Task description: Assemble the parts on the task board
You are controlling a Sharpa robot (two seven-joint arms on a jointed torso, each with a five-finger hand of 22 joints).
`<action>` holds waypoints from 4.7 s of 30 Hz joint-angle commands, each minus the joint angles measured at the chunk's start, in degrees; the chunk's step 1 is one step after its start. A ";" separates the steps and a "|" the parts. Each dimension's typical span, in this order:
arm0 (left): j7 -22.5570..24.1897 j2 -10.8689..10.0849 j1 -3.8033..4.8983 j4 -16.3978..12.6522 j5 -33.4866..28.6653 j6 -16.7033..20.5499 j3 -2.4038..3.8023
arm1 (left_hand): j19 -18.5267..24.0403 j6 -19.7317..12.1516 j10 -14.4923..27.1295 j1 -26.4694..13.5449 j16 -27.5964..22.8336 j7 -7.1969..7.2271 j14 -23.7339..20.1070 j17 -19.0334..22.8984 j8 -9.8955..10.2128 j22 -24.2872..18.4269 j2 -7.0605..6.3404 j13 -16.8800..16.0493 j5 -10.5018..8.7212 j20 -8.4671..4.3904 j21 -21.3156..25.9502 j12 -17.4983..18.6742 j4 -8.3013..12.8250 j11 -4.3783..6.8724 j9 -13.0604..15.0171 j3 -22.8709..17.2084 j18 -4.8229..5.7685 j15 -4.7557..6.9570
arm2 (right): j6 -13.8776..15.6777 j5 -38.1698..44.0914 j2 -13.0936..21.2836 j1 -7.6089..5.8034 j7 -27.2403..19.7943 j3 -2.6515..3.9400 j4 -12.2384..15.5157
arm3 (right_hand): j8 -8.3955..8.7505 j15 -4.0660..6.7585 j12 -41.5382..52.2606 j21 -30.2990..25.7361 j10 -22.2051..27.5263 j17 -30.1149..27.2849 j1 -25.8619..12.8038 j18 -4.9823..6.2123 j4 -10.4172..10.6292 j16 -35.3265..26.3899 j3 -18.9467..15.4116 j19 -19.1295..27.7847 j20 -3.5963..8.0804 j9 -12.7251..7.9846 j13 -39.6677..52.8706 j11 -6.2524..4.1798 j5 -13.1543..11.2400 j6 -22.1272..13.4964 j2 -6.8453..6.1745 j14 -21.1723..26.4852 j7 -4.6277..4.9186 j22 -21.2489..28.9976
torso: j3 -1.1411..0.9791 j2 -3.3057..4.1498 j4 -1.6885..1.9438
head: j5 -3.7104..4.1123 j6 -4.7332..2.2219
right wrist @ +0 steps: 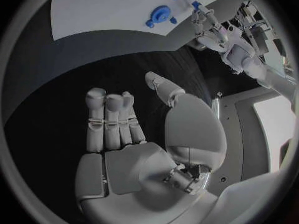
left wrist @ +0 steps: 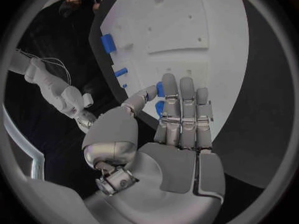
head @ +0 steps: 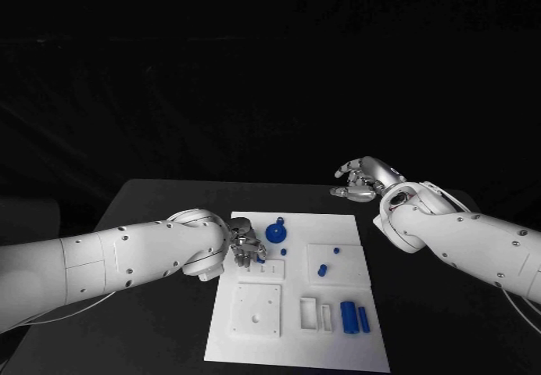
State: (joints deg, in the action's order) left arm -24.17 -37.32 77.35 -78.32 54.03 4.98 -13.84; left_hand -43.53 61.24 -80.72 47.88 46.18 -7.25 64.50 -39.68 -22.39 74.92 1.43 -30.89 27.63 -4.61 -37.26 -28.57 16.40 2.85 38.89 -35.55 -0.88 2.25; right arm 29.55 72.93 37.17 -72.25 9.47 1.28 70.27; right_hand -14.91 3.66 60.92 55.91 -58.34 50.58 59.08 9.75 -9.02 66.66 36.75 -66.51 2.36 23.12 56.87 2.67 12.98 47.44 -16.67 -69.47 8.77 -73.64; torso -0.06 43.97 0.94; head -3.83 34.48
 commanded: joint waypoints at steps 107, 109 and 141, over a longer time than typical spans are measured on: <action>-2.01 0.45 -1.58 -0.63 2.16 -1.05 0.05 | -15.07 7.92 -1.58 0.31 24.97 6.39 7.84 -9.16 5.32 1.22 0.40 -0.71 0.58 -11.30 -29.21 -4.85 0.26 2.36 8.23 -0.79 -4.48 8.97 | -1.45 -0.76 -0.52 -0.01 -0.33 0.06 -0.19 | -0.55 0.04 0.59 -0.49 -0.10 -0.53 1.02 5.25 0.21 0.07 -0.60 -0.42 -0.03 0.30 -1.78 -0.04 2.77 0.09 0.80 0.00 0.42 -0.41 | 0.00 -0.06 0.13 | 0.08 1.10; -2.06 0.45 -1.60 -0.63 2.16 -1.14 0.05 | -15.07 7.93 -1.57 0.32 25.01 6.39 7.84 -9.18 5.33 1.23 0.39 -0.71 0.59 -11.30 -29.23 -4.86 0.26 2.36 8.24 -0.79 -4.49 8.97 | -1.45 -0.76 -0.51 -0.01 -0.33 0.06 -0.20 | -0.55 0.03 0.60 -0.50 -0.10 -0.54 1.01 5.25 0.21 0.07 -0.61 -0.42 -0.03 0.30 -1.80 -0.04 2.78 0.09 0.80 0.00 0.42 -0.41 | 0.00 -0.05 0.10 | 0.06 1.12; -1.91 1.35 -2.16 0.78 1.75 -2.30 0.05 | -14.97 9.25 -2.04 -0.85 27.26 6.82 7.90 -9.69 5.33 1.06 0.63 -1.28 -0.29 -11.17 -30.32 -6.38 -0.01 2.77 9.01 -0.45 -4.84 9.37 | -1.58 -0.76 -0.58 0.00 -0.31 0.06 -0.29 | -0.56 0.03 0.70 -0.57 -0.04 -0.62 1.09 5.25 0.17 0.08 -0.64 -0.44 -0.02 0.32 -2.01 -0.03 2.95 0.04 0.86 0.02 0.42 -0.46 | -0.02 -0.05 0.08 | 0.09 1.49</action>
State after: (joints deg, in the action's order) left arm -26.24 -36.28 75.48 -77.55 55.99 3.82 -13.65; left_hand -58.47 63.14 -82.93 47.51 73.26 -5.47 71.25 -49.33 -16.79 74.90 1.78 -32.14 27.45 -9.27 -67.21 -34.67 16.47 5.02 46.73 -35.95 -3.98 8.21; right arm 28.62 72.02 36.66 -72.24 9.42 1.31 69.99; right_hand -15.09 3.38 61.39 55.68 -58.25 50.05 59.75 9.76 -8.70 66.67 36.44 -66.52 2.34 23.35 54.90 2.76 15.60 47.41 -15.99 -69.19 8.71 -74.02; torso -0.05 43.93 1.02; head -3.77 35.92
